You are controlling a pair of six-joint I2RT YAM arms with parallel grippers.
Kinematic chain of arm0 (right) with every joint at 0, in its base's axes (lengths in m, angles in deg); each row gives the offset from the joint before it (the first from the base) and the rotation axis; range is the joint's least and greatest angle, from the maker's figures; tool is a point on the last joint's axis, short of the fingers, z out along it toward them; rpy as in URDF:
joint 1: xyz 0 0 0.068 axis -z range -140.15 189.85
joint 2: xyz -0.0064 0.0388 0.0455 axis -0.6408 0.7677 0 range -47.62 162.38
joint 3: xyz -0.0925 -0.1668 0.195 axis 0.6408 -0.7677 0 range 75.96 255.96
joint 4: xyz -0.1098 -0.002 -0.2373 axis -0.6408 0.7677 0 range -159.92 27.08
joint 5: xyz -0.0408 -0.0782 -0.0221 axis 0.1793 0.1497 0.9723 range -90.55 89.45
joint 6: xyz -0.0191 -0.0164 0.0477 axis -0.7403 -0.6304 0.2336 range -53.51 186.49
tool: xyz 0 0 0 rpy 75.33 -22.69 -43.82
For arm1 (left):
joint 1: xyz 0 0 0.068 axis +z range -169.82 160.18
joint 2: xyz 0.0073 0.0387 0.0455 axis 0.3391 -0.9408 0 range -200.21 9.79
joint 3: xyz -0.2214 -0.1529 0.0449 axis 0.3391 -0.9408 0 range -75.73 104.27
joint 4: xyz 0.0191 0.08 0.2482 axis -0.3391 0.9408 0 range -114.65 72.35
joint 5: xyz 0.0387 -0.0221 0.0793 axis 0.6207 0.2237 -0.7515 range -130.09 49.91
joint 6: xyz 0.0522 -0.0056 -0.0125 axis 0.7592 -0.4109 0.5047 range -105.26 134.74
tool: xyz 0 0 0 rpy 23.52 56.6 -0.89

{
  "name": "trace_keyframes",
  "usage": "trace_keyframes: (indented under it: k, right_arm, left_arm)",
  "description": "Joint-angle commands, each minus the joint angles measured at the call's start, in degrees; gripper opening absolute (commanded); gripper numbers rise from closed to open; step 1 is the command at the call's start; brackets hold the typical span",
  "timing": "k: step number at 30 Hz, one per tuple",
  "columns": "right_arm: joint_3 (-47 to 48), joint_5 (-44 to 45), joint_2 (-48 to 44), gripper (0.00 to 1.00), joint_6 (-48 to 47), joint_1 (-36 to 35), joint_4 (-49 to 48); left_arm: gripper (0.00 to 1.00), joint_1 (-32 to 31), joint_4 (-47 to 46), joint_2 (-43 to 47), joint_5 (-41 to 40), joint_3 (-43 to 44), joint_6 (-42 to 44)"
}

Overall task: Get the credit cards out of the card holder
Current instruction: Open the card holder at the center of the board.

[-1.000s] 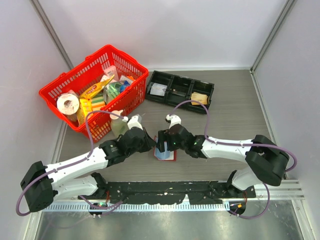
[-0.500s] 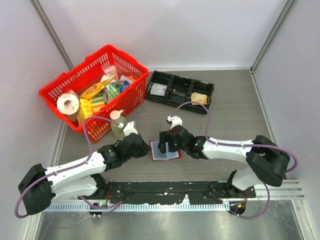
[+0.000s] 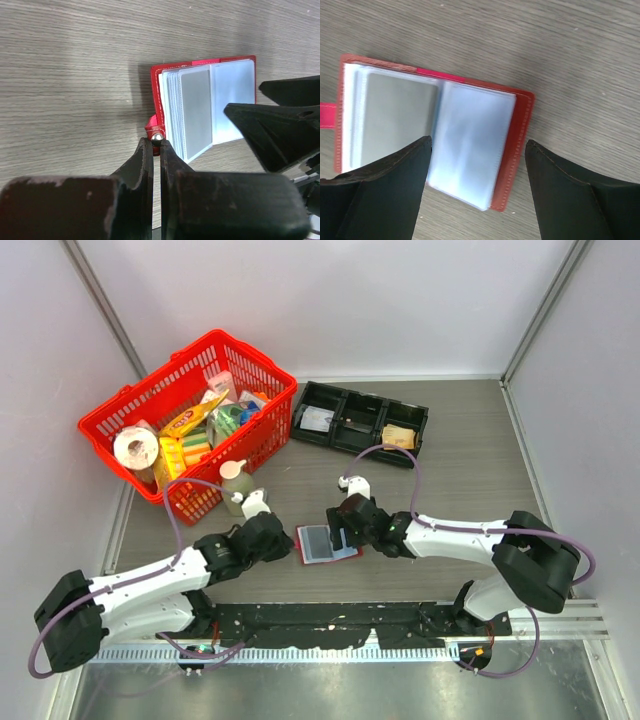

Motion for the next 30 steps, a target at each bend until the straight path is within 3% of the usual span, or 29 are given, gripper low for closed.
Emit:
trace_keyframes:
  k: [1, 6, 10, 16, 22, 30]
  right_arm:
    - [3.1, 6.1, -2.2, 0.8, -1.1, 0.0, 4.5]
    - [4.3, 6.6, -8.2, 0.79, -1.3, 0.0, 6.2]
    - [5.6, 2.1, -11.5, 0.77, -2.1, 0.0, 4.8]
    - [5.6, -9.0, -11.7, 0.68, -1.0, 0.0, -1.8]
    - [5.3, -16.4, -6.7, 0.55, 0.1, 0.0, -7.5]
    - [-3.5, -22.9, 1.2, 0.37, 6.3, 5.5, -18.0]
  left_arm:
    - [0.11, -0.2, 4.6, 1.7, -3.5, 0.4, -0.2]
    - [0.34, -0.2, 10.5, 5.4, -6.7, 3.5, 1.9]
    - [0.4, -0.2, 13.4, 6.3, -7.9, 7.3, 4.1]
    - [0.4, -0.2, 10.1, 4.2, -3.1, 10.1, 4.9]
    - [0.22, -0.2, 3.1, 1.7, -0.2, 6.8, 2.5]
    - [0.22, -0.3, -4.2, -1.7, 2.1, 2.5, -1.0]
